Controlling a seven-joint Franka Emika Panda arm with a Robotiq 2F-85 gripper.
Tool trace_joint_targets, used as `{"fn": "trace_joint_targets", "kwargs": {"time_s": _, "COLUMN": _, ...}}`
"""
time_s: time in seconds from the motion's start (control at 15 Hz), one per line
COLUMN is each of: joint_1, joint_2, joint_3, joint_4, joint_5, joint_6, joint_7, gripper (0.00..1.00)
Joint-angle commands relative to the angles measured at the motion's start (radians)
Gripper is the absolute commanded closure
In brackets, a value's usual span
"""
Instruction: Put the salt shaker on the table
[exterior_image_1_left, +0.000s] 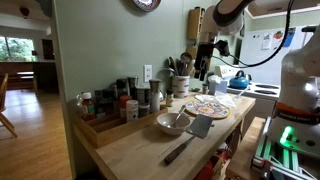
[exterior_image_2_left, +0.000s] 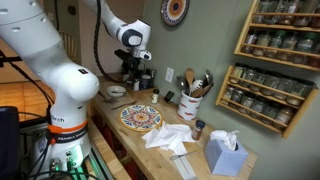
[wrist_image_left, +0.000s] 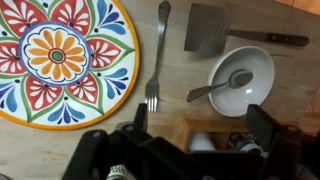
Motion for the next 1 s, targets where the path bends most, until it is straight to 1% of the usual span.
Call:
{"fn": "trace_joint_targets", "kwargs": {"time_s": 0.0, "joint_1": -0.011, "joint_2": 0.000, "joint_3": 0.010, "joint_4": 0.001, "joint_5": 0.006, "joint_6": -0.004, "joint_7": -0.004, "gripper": 0.00}}
{"fn": "trace_joint_targets", "kwargs": {"time_s": 0.33, "joint_1": -0.011, "joint_2": 0.001, "joint_3": 0.010, "joint_4": 0.001, "joint_5": 0.006, "joint_6": -0.004, "joint_7": -0.004, "gripper": 0.00}}
{"fn": "trace_joint_targets", "kwargs": {"time_s": 0.4, "joint_1": -0.011, "joint_2": -0.019, "joint_3": -0.017, "joint_4": -0.004, "joint_5": 0.028, "joint_6": -0.016, "joint_7": -0.028, "gripper": 0.00}}
{"fn": "trace_joint_targets", "kwargs": {"time_s": 0.53, "joint_1": -0.033, "joint_2": -0.074, "joint_3": -0.073, "joint_4": -0.026, "joint_5": 0.047, "joint_6": -0.026, "joint_7": -0.071, "gripper": 0.00}}
{"fn": "trace_joint_targets", "kwargs": {"time_s": 0.73, "joint_1": -0.101, "joint_2": -0.164, "joint_3": -0.178, "joint_4": -0.051, "joint_5": 0.050, "joint_6": -0.052, "joint_7": -0.135, "gripper": 0.00}}
{"fn": "trace_joint_targets", "kwargs": {"time_s": 0.93, "joint_1": -0.191, "joint_2": -0.231, "joint_3": -0.304, "joint_4": -0.047, "joint_5": 0.057, "joint_6": -0.094, "joint_7": -0.201, "gripper": 0.00}}
